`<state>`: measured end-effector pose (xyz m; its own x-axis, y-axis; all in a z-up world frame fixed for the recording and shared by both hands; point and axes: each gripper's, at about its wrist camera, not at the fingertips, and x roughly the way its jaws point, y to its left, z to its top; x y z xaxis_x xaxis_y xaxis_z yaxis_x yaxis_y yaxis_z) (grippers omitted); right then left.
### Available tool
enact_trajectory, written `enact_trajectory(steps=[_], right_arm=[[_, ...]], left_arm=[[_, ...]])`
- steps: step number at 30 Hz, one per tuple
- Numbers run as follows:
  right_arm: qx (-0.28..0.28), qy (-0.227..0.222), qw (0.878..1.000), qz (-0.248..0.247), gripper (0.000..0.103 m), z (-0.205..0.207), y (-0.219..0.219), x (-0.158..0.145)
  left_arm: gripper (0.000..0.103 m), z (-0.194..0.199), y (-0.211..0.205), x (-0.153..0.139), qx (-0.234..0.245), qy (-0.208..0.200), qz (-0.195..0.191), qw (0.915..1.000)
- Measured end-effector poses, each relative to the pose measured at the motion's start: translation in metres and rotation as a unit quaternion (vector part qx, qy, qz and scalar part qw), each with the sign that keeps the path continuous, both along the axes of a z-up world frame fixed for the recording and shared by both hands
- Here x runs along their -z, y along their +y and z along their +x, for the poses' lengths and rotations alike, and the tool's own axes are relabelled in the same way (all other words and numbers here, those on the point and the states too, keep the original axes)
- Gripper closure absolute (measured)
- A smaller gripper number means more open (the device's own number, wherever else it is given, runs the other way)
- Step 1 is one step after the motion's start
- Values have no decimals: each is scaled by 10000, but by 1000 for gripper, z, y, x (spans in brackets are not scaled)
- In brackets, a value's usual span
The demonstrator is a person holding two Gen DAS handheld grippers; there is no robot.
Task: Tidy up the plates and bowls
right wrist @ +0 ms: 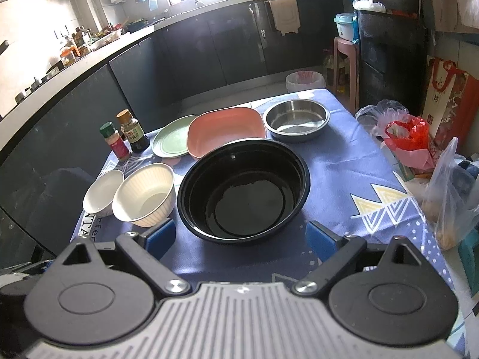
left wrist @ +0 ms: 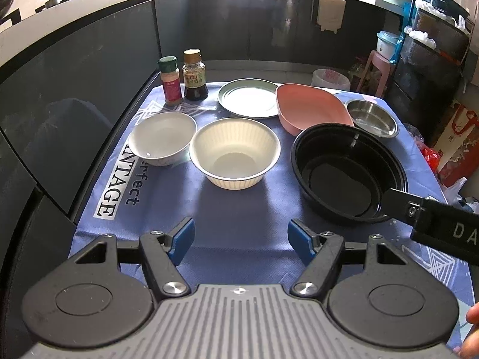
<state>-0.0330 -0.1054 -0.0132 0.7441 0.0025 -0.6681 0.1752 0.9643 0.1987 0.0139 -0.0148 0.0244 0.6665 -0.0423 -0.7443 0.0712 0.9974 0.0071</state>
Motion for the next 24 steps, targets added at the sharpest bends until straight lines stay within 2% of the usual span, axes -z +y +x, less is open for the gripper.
enact_trajectory(steps=[9, 24], right_arm=[[13, 41, 10000, 21, 0, 1, -3, 3], [34, 121, 9999, 74, 0, 4, -6, 8]], left_arm=[[40, 2, 1, 3, -59, 73, -117, 9999], [41, 6, 0, 7, -119, 143, -168, 9997]])
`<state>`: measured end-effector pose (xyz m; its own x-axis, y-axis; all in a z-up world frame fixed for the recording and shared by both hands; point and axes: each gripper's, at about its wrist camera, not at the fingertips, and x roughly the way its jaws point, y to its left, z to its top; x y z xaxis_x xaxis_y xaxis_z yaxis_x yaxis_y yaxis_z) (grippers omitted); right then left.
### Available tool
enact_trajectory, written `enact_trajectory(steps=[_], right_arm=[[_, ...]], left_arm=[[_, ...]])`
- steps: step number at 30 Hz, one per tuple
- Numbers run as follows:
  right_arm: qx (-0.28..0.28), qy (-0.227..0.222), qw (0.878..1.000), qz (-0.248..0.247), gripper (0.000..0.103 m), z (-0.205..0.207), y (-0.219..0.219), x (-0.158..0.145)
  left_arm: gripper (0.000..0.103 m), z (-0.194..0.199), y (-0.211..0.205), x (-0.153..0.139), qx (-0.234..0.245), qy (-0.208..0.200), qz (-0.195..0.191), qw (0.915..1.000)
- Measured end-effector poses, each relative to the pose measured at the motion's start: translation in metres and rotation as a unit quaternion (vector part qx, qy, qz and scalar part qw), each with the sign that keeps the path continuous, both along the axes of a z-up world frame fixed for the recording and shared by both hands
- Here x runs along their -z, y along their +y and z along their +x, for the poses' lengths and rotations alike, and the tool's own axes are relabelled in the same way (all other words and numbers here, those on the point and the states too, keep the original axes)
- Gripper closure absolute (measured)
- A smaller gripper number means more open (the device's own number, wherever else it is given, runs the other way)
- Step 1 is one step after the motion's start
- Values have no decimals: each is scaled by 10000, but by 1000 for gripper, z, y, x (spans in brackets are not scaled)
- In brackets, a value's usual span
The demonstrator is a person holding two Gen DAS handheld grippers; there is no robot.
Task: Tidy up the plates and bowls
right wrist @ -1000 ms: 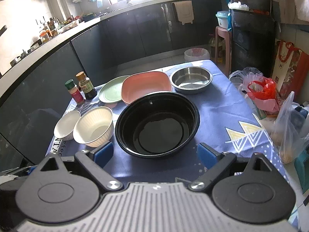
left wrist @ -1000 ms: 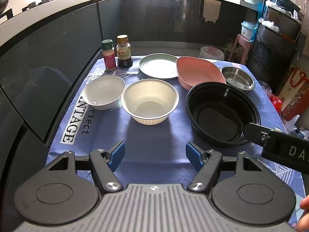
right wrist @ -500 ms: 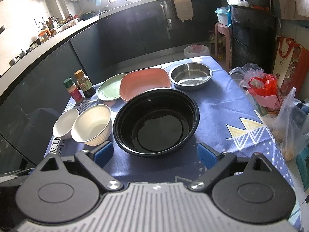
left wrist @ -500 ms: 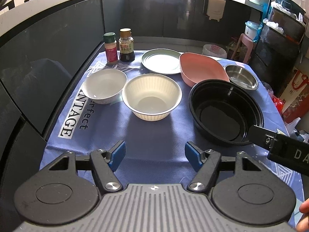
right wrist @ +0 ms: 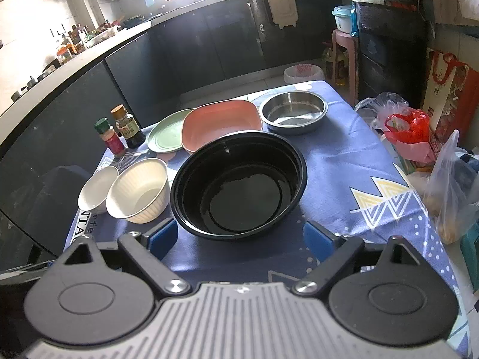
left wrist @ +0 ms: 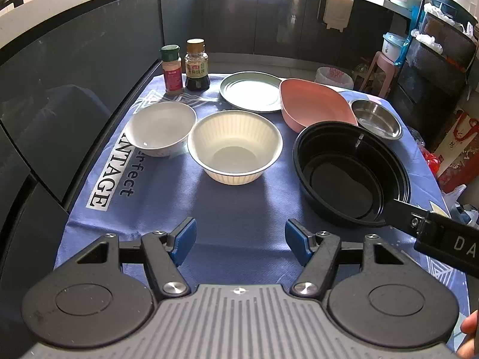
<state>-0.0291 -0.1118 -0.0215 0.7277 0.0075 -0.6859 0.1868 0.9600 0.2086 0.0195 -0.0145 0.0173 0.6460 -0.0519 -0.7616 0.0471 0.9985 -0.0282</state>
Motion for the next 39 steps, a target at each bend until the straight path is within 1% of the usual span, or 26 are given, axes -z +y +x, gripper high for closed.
enact_trajectory(steps=[13, 20, 24, 27, 31, 35, 39], right_arm=[[40, 103, 9999, 86, 0, 6, -9, 8], [88, 154, 9996, 205, 0, 12, -19, 12], [80, 186, 9995, 242, 0, 17, -23, 14], [103, 194, 9994, 280, 0, 20, -28, 15], [137, 241, 9991, 332, 0, 27, -34, 17], [137, 266, 9990, 329, 0, 33, -38, 18], [218, 305, 9985, 400, 0, 40, -50, 21]], left_arm=[[41, 8, -7, 4, -24, 42, -20, 10000], [42, 16, -14, 7, 5, 124, 8, 9999], [42, 21, -18, 10, -8, 185, -51, 9998], [44, 26, -18, 12, -56, 252, -184, 9995], [45, 34, -17, 14, -247, 389, -509, 9976], [46, 43, -17, 17, -419, 553, -878, 9937], [46, 52, -21, 20, -454, 712, -1197, 9892]])
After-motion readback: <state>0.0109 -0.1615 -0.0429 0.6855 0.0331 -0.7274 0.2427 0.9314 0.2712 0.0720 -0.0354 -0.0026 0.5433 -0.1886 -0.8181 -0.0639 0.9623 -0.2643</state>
